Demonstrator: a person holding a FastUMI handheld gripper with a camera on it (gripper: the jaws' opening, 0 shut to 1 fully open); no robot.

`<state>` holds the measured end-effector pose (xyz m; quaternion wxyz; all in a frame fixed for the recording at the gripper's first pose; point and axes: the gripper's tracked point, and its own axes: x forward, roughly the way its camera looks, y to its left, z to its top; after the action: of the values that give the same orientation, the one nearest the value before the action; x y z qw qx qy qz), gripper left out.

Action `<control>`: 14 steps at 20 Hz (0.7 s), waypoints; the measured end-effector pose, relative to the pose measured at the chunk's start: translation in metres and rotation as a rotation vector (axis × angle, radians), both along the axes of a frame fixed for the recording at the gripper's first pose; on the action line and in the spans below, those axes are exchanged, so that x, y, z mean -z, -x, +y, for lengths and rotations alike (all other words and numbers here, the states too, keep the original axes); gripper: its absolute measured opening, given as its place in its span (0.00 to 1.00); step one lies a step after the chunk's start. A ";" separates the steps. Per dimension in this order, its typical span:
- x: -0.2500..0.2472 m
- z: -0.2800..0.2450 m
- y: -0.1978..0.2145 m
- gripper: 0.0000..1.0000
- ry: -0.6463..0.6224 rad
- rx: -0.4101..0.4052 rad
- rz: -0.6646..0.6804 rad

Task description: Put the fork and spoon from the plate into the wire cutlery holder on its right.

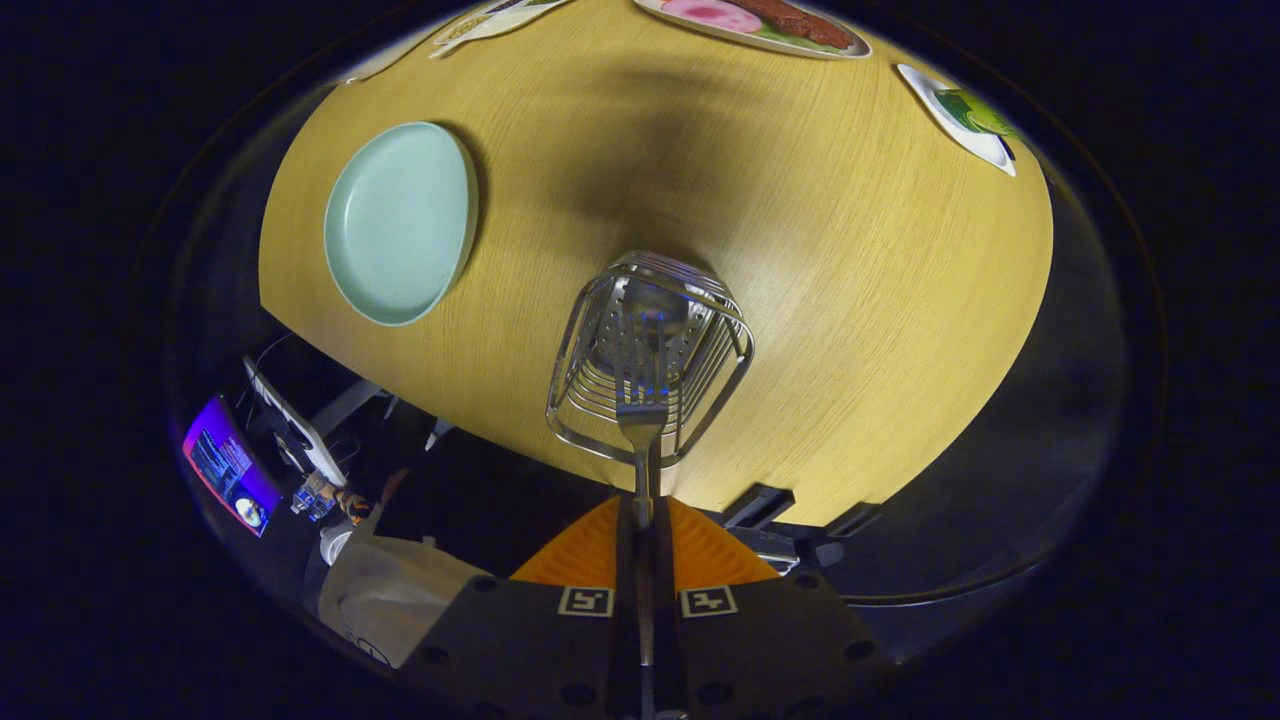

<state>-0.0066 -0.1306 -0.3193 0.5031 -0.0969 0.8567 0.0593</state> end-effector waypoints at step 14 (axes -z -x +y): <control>-0.045 0.021 -0.021 1.00 -0.182 0.128 -0.253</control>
<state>0.0140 -0.1100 -0.2740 0.6166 -0.0028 0.7819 0.0918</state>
